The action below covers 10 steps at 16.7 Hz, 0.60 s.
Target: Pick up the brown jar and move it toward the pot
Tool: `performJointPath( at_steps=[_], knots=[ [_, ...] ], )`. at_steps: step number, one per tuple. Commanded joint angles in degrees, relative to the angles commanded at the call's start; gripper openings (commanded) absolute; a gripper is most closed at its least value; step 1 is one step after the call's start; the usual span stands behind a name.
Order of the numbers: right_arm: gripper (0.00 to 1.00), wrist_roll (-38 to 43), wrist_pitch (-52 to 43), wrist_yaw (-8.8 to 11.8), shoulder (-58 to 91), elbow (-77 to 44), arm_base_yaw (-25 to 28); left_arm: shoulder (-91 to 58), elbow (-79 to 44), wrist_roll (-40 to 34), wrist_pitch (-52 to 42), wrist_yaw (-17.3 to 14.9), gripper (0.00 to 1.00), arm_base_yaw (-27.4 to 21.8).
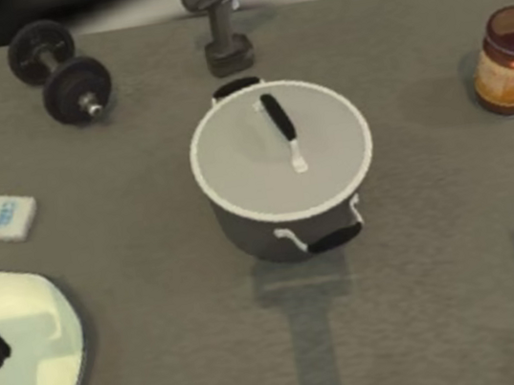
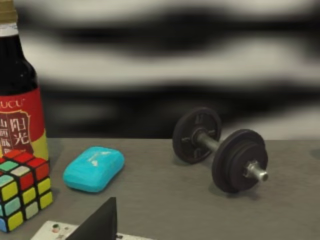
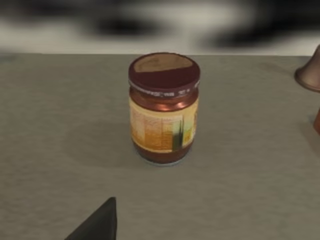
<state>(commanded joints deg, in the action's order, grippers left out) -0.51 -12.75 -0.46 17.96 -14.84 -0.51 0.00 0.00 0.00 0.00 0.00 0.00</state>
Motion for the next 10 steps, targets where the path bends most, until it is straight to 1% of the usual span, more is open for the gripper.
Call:
performJointPath(
  at_steps=[4, 10],
  knots=[
    [1.0, -0.95, -10.63, -0.22, 17.39, -18.0, -0.23, 0.0, 0.0, 0.0, 0.0, 0.0, 1.0, 0.0],
    [1.0, -3.17, -29.15, -0.27, 49.8, -52.24, -0.15, 0.0, 0.0, 0.0, 0.0, 0.0, 1.0, 0.0]
  ],
)
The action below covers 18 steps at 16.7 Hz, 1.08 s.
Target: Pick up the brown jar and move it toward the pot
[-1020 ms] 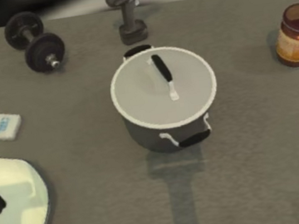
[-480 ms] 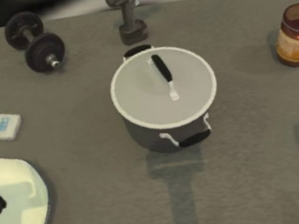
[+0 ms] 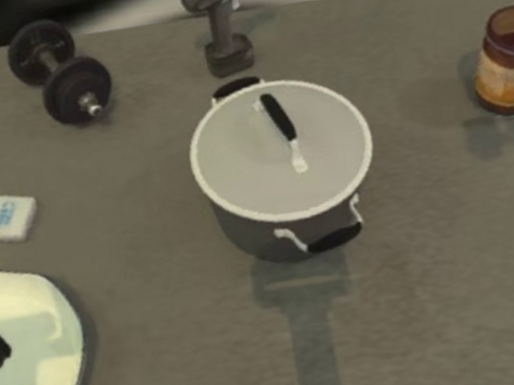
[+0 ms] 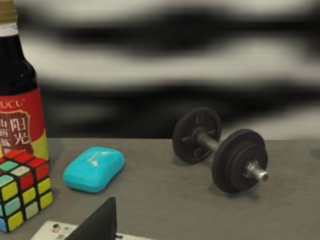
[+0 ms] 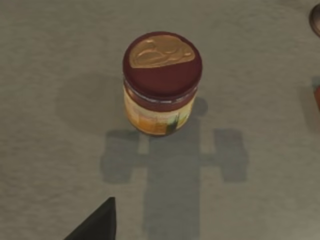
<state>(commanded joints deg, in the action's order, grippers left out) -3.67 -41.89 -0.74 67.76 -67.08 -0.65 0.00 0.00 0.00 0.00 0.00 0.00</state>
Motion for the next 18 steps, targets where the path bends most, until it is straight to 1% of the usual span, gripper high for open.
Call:
performJointPath(
  at_steps=[7, 11, 15, 18],
  knots=[
    [1.0, -3.16, -21.75, 0.4, 40.52, -42.41, 0.71, 0.0, 0.0, 0.0, 0.0, 0.0, 1.0, 0.0],
    [1.0, -4.86, -32.41, 0.76, 60.67, -63.24, 1.22, 0.0, 0.0, 0.0, 0.0, 0.0, 1.0, 0.0],
    [1.0, -6.19, -40.39, 1.09, 75.8, -78.66, 1.71, 0.0, 0.0, 0.0, 0.0, 0.0, 1.0, 0.0],
    [1.0, -6.81, -43.84, 1.27, 82.41, -85.32, 1.99, 0.0, 0.0, 0.0, 0.0, 0.0, 1.0, 0.0]
  ],
)
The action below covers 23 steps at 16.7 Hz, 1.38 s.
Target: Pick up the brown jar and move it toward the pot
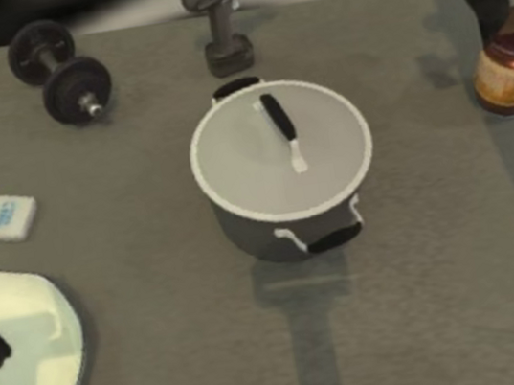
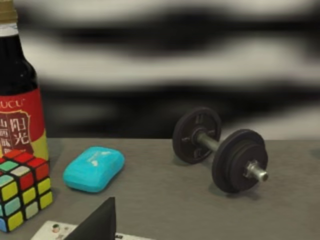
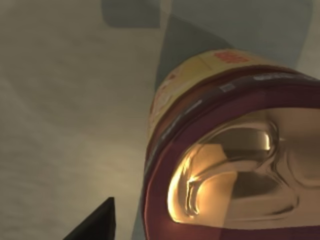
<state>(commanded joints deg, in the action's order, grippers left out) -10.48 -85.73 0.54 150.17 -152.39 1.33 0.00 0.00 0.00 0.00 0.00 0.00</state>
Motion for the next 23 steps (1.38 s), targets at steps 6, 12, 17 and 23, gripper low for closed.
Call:
performJointPath(
  at_steps=[6, 12, 17, 23],
  knots=[
    [1.0, -0.17, -0.86, 0.05, 1.66, -1.67, 0.08, 0.0, 0.0, 0.0, 0.0, 0.0, 1.0, 0.0],
    [1.0, -0.18, 5.16, 0.06, 0.61, 5.34, 0.06, 0.0, 0.0, 0.0, 0.0, 0.0, 1.0, 0.0],
    [1.0, -0.02, 12.42, 0.06, -0.36, 13.64, 0.23, 0.0, 0.0, 0.0, 0.0, 0.0, 1.0, 0.0],
    [0.77, -0.02, 12.45, 0.06, -0.37, 13.67, 0.24, 0.0, 0.0, 0.0, 0.0, 0.0, 1.0, 0.0]
  ],
)
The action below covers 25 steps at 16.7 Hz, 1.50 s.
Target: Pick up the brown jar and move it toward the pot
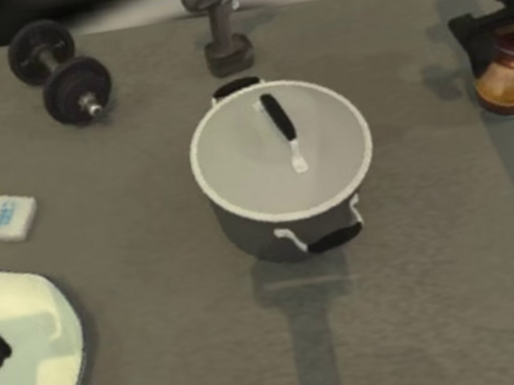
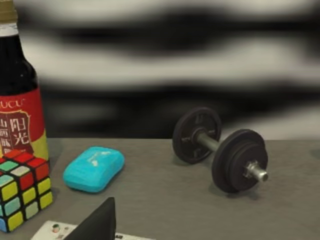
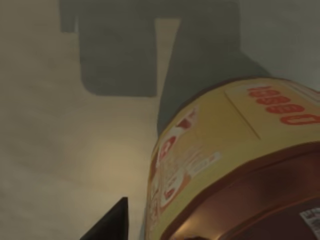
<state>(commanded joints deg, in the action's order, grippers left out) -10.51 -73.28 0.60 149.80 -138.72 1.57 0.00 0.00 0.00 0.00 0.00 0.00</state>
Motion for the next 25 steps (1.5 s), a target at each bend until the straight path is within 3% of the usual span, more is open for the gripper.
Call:
performJointPath(
  at_steps=[10, 20, 25],
  knots=[
    [0.02, 0.0, 0.0, 0.0, 0.0, 0.0, 0.0, 0.0, 0.0, 0.0, 0.0, 0.0, 1.0, 0.0],
    [0.0, 0.09, -0.01, 0.03, -0.13, 0.13, -0.19, 0.0, 0.0, 0.0, 0.0, 0.0, 1.0, 0.0],
    [0.0, 0.24, 0.04, 0.25, -9.77, 9.71, 0.23, 0.0, 0.0, 0.0, 0.0, 0.0, 1.0, 0.0]
  ],
)
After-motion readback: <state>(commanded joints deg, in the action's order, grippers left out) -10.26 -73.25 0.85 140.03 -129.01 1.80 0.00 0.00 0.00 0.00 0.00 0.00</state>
